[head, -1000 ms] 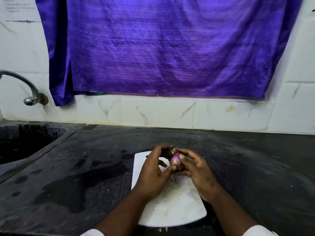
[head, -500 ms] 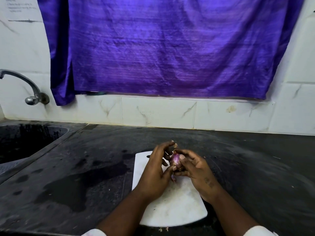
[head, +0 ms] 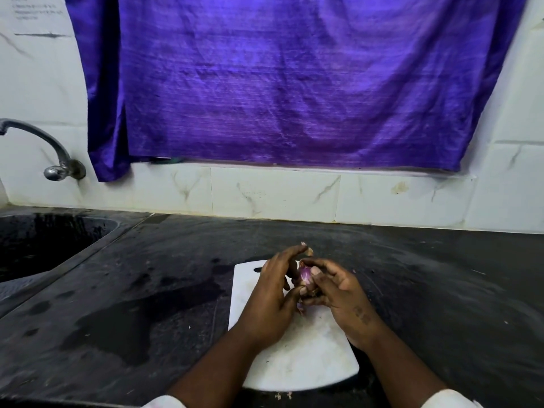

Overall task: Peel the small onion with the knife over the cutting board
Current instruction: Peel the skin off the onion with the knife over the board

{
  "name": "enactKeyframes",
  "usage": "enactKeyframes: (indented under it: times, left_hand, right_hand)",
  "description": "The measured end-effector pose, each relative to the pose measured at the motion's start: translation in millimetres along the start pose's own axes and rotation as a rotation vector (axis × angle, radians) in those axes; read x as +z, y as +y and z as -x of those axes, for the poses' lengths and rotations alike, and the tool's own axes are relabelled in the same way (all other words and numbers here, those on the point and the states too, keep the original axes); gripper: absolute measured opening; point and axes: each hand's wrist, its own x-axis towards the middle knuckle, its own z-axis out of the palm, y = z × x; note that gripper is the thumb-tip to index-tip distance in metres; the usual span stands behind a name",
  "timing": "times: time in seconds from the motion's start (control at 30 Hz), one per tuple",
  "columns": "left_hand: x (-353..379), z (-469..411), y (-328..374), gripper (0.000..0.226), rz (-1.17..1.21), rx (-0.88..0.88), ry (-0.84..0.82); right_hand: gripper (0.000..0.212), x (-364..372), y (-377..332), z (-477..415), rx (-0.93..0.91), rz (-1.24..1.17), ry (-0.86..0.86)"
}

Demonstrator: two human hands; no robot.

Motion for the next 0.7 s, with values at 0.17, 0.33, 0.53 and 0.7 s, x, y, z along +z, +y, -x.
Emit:
enactKeyframes:
  times: [0.17, 0.33, 0.53, 0.7]
  left_hand:
    - [-0.9, -0.4, 1.6, 0.085, 0.019, -0.002, 0.000]
    - [-0.4, -0.2, 1.7, 0.078, 0.015, -0.007, -0.010]
    - [0.4, 0.8, 3.5, 0.074, 0.002, 0.024, -0.016]
    - [-2.0, 0.7, 6.0, 0.077, -0.036, 0.056, 0.042]
  right_hand:
    - [0.024, 0.7, -4.1, 1.5, 0.003, -0.010, -0.008]
    - [0.025, 0.7, -5.9, 3.7, 0.001, -0.008, -0.024]
    - [0.025, 2.8, -8.1, 3.1, 0.011, -0.031, -0.014]
    - [0.025, 1.7, -8.1, 2.2, 0.006, -0.057, -0.005]
